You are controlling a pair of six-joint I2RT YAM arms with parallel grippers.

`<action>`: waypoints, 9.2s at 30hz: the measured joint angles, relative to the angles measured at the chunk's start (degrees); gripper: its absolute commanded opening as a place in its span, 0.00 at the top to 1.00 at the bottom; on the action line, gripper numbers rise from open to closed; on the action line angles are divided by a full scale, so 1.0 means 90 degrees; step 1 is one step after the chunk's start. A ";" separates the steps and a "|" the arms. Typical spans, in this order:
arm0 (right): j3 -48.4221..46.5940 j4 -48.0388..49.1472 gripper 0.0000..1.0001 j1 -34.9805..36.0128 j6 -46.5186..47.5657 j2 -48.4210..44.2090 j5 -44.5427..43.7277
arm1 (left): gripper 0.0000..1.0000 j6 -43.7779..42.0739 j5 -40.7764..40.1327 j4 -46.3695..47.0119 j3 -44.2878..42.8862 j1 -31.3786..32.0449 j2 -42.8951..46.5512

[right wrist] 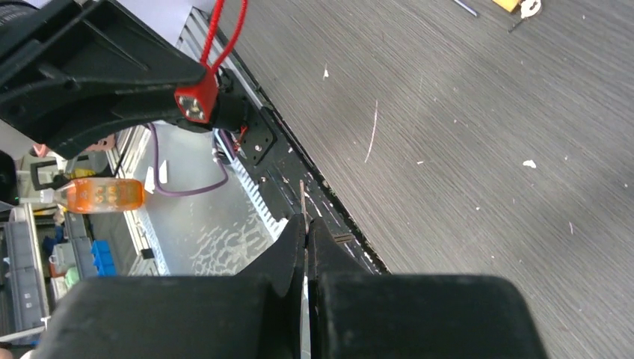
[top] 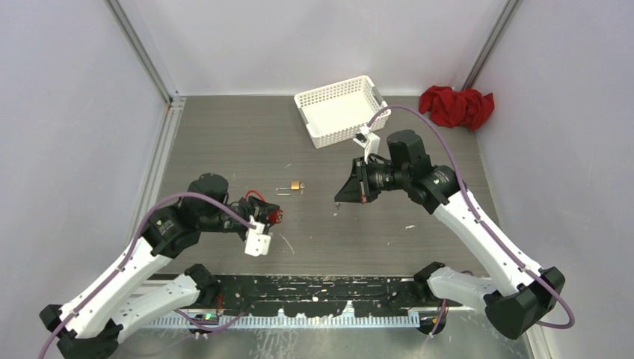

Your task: Unlock with the key

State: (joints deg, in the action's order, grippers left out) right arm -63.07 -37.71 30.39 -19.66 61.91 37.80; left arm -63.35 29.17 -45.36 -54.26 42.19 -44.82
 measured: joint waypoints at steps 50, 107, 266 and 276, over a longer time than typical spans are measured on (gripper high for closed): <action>-0.1724 0.0420 0.99 0.2089 0.0121 0.2123 -0.1763 | 1.00 -0.0624 -0.0741 0.0988 -0.0124 0.0005 -0.0750; -0.1387 0.1355 0.99 0.2103 -0.0695 0.2140 -0.1528 | 1.00 -0.0641 -0.1013 0.0918 -0.0172 -0.0029 -0.0622; 0.0163 0.2708 0.54 0.1683 -0.1926 0.0187 -0.2305 | 1.00 -0.1712 -0.0782 0.3706 0.1027 0.0216 0.0005; -0.0066 0.2608 0.60 0.1838 -0.1632 0.0542 -0.2191 | 1.00 -0.1651 -0.0787 0.3478 0.0998 0.0216 -0.0075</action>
State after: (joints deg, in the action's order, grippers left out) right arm -63.66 -14.24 46.94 -34.35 66.78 18.09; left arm -78.22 22.09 -14.06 -45.28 44.14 -45.50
